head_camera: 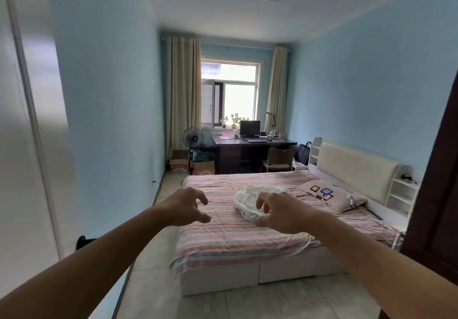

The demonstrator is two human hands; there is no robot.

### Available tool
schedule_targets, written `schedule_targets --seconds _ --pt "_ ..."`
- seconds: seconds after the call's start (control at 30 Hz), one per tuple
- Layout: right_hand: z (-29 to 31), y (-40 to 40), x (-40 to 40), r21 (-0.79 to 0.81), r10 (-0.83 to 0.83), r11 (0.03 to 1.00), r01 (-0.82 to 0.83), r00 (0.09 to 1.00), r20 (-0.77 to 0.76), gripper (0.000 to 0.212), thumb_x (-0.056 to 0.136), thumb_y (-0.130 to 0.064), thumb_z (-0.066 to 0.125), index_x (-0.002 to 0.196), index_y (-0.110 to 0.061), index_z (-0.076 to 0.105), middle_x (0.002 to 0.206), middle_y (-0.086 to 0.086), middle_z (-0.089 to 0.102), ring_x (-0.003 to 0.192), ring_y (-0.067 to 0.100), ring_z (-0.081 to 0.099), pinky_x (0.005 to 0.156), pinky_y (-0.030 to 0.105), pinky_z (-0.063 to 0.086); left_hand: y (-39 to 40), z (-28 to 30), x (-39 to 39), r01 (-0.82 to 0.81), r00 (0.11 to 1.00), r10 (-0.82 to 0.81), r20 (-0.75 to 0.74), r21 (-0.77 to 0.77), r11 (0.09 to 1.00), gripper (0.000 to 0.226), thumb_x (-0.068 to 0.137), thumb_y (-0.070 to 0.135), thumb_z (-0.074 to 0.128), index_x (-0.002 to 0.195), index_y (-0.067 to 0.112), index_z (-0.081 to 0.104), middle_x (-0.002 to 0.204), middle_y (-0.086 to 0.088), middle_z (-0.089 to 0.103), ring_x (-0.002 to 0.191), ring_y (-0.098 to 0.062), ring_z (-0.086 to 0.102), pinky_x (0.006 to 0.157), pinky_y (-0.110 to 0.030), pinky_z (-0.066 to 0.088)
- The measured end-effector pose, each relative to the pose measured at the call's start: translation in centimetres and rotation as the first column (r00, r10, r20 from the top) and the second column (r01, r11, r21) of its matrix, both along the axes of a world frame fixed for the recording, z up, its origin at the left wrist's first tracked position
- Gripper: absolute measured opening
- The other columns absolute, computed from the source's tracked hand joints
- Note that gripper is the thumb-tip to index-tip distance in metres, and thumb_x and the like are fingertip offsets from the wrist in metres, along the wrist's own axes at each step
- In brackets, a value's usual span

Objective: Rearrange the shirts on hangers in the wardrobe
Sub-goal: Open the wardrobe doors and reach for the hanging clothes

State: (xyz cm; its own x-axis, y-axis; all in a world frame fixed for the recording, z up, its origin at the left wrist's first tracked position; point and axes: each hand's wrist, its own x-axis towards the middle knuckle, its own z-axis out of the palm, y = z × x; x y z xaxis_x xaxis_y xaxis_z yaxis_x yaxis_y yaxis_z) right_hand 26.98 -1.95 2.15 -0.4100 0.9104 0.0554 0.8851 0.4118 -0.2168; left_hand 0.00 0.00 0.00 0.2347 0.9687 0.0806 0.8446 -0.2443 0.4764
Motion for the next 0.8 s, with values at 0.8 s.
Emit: schedule_targets --seconds 0.8 --pt "0.8 39.8 -8.5 0.066 -0.066 0.996 0.066 0.998 0.003 0.04 0.085 -0.052 0.067 0.113 -0.026 0.054 0.105 -0.006 0.058 0.096 0.016 0.056 0.088 0.036 0.049 39.6 0.9 -9.0 0.036 0.999 -0.036 0.023 -0.005 0.999 0.049 0.077 0.034 0.082 0.12 0.017 0.063 0.107 -0.004 0.068 0.094 -0.017 0.065 0.089 -0.039 0.056"
